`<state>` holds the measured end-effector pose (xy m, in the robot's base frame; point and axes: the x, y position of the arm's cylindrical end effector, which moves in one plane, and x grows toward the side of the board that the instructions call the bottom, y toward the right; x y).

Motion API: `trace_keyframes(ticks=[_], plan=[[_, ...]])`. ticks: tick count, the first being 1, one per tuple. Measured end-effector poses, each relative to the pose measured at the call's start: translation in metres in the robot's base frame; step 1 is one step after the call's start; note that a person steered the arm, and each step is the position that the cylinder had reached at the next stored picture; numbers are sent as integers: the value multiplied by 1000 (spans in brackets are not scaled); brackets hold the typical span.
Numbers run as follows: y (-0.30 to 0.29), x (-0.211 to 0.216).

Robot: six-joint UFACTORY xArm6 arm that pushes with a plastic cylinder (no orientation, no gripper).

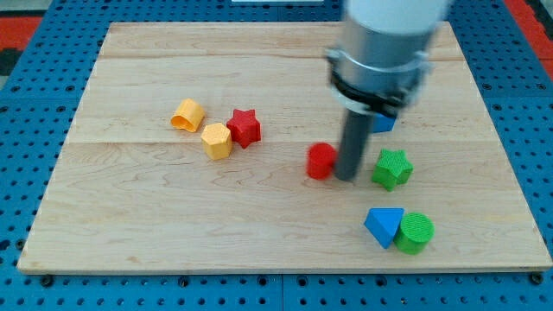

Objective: Move your arm towards bottom right

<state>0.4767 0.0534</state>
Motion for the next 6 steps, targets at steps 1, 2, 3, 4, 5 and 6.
trace_keyframes(ticks=[1,2,3,4,5,6], plan=[[-68,-39],[4,-21],[-19,52],[-2,142],[2,142],[24,141]])
